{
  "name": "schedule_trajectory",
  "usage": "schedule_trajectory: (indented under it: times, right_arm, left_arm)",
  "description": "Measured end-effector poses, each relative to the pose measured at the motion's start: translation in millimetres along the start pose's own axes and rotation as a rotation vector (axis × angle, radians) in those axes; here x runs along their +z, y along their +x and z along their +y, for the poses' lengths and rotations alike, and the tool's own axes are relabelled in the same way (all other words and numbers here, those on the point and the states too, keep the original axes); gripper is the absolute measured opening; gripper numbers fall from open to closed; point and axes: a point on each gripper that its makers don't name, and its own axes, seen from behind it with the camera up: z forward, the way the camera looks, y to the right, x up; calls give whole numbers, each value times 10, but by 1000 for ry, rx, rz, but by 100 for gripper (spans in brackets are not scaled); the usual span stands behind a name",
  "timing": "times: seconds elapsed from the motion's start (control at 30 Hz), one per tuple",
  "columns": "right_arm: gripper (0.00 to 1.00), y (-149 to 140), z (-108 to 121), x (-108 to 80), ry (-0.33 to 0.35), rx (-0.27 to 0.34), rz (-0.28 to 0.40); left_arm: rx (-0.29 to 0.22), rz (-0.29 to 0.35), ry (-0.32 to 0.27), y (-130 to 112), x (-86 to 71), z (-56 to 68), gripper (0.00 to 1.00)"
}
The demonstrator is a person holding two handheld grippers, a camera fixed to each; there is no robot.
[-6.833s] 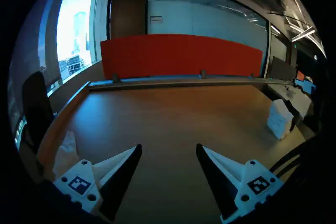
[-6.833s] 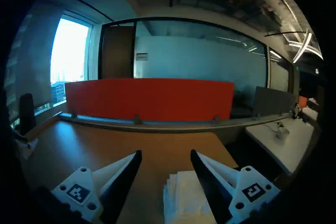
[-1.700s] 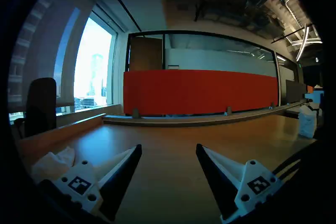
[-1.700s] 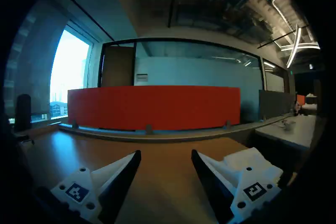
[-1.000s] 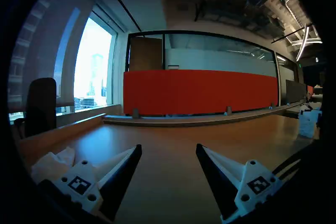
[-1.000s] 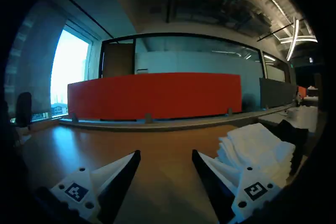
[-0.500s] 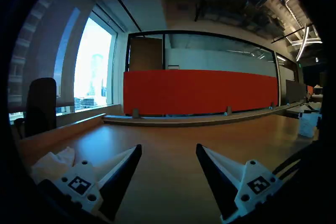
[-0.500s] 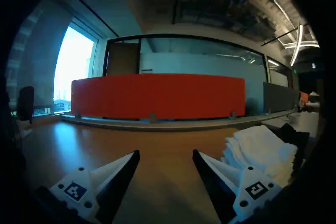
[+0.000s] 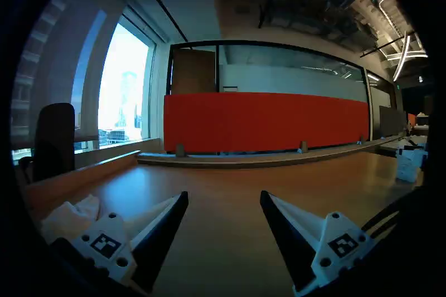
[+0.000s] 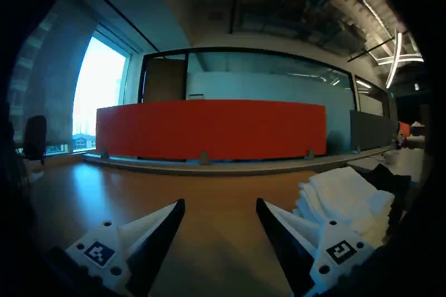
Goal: Fold towel
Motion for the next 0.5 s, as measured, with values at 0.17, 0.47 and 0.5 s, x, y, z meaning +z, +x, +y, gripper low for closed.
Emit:
schedule_trajectory:
  times: [0.17,0.47,0.5]
  right_arm:
    - [99,-7,7,-8,0,0,0]
    - [99,-11,11,-8,1,0,-1]
    - [99,-11,11,-8,1,0,-1]
  left_arm:
    - [0,0,0,-2,-1,3,96]
    - [0,0,0,-2,5,2,96]
    - [0,0,0,-2,4,2,96]
